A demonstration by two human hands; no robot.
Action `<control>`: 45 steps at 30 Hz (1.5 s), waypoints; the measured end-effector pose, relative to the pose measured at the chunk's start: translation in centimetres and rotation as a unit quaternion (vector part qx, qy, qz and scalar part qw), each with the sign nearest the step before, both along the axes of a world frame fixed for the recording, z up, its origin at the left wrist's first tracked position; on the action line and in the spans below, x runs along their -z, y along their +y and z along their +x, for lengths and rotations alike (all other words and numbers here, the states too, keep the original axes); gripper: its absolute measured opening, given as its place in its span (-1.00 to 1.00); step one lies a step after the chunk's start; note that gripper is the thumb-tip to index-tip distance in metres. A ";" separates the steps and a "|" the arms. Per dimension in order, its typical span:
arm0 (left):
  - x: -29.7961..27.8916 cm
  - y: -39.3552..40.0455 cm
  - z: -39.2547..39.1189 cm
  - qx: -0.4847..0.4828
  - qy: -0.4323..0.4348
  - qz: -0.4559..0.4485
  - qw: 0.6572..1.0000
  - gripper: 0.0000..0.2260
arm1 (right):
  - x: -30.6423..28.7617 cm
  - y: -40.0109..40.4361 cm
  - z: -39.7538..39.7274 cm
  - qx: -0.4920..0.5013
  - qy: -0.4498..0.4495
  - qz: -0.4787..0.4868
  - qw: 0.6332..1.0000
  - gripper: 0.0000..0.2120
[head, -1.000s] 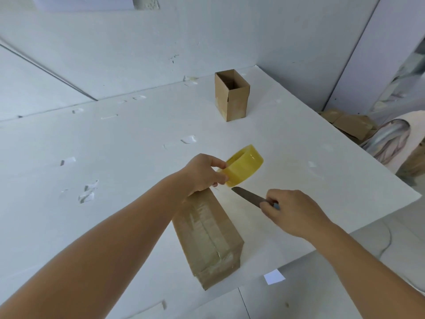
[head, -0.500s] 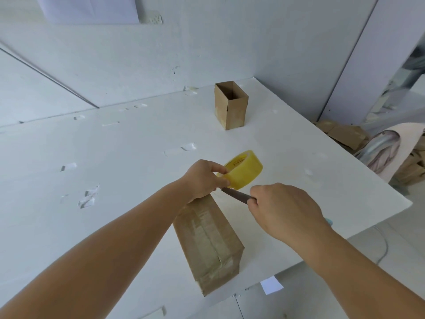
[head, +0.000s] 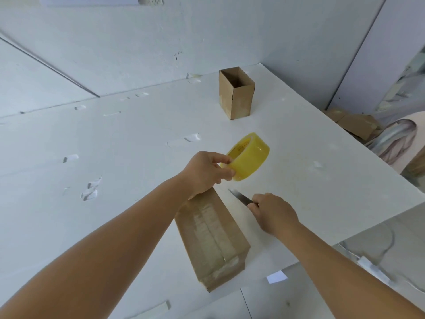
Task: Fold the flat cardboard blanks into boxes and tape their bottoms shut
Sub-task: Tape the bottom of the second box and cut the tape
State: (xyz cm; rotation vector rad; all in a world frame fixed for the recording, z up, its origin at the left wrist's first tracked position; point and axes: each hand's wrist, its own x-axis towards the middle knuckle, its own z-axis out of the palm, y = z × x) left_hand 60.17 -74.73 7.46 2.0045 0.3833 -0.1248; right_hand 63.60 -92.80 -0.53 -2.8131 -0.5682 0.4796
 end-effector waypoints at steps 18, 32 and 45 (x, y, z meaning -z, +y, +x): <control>-0.1 -0.9 0.4 -0.065 0.019 -0.019 0.998 -0.76 | -4.1 5.2 -4.6 0.257 0.353 0.522 0.733 -0.78; -0.4 1.1 -6.3 -0.232 -0.144 -0.123 0.954 -0.82 | -3.6 4.9 -4.9 0.232 0.334 0.488 0.772 -0.70; 0.0 0.6 -7.6 -0.314 -0.239 -0.143 0.908 -0.82 | -5.1 4.3 -5.3 0.104 0.238 0.406 0.876 -0.65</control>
